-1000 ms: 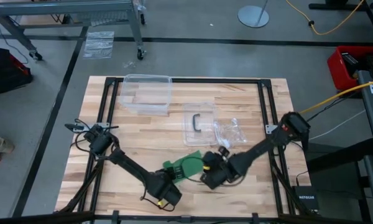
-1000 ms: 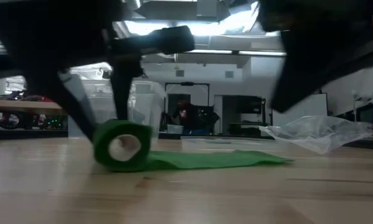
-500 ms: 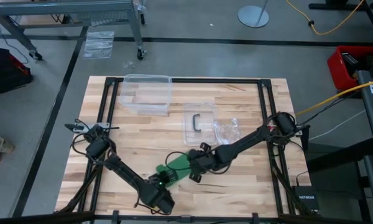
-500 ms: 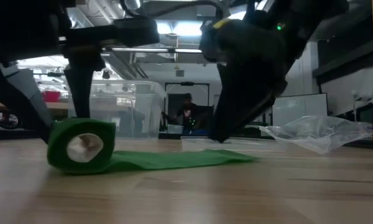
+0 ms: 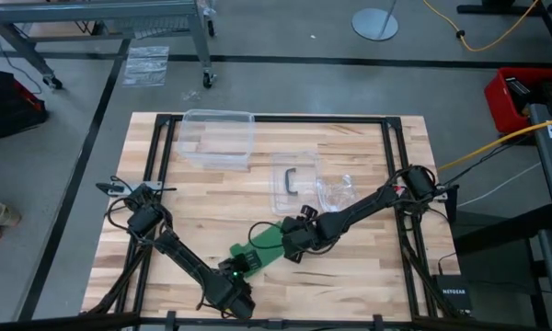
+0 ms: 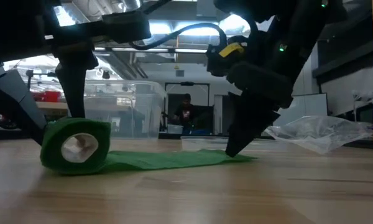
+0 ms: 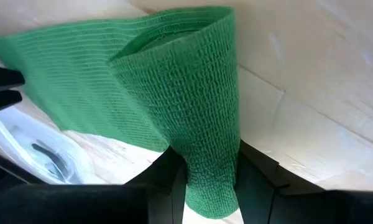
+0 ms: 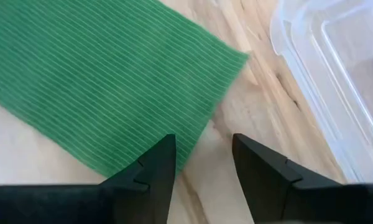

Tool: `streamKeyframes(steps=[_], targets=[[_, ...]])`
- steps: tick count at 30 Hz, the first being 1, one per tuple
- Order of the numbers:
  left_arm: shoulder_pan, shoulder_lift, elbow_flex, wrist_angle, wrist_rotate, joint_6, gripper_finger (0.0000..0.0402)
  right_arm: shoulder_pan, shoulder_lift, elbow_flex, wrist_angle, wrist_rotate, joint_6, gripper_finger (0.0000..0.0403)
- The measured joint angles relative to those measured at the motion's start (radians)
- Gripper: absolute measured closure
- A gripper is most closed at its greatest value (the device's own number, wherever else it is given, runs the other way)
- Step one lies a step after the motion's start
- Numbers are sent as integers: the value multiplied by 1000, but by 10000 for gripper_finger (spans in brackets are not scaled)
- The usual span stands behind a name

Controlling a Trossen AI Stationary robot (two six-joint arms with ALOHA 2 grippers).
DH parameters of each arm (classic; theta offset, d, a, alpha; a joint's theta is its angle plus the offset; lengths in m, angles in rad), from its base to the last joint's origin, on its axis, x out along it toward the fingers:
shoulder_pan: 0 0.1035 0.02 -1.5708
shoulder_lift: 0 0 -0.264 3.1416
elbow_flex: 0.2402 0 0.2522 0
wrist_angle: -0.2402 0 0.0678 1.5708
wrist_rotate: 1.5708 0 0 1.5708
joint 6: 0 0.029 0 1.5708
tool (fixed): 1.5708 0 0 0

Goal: Roll bandage
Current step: Roll the green bandage

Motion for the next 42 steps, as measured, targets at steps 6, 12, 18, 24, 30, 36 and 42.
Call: streamKeyframes(steps=[6, 12, 18, 24, 30, 36, 42], targets=[[19, -36, 28, 2, 6, -134, 306, 2, 4, 0, -7, 0, -1, 237], [42, -115, 30, 46, -9, -216, 306, 2, 15, 3, -8, -19, 0, 237], [49, -151, 33, 41, -28, -257, 305, 3, 19, 3, -11, -18, 2, 237], [26, -151, 19, 38, 105, -280, 305, 3, 20, 3, -13, -20, 2, 237], [29, -153, 18, 44, 186, -413, 302, 3, 21, 3, -13, -20, 2, 237], [37, -154, 18, 40, 187, -526, 253, 3, 21, 3, -13, -25, 2, 237], [32, -155, 19, 42, 174, -498, 210, 3, 21, 2, -14, -26, 2, 237]])
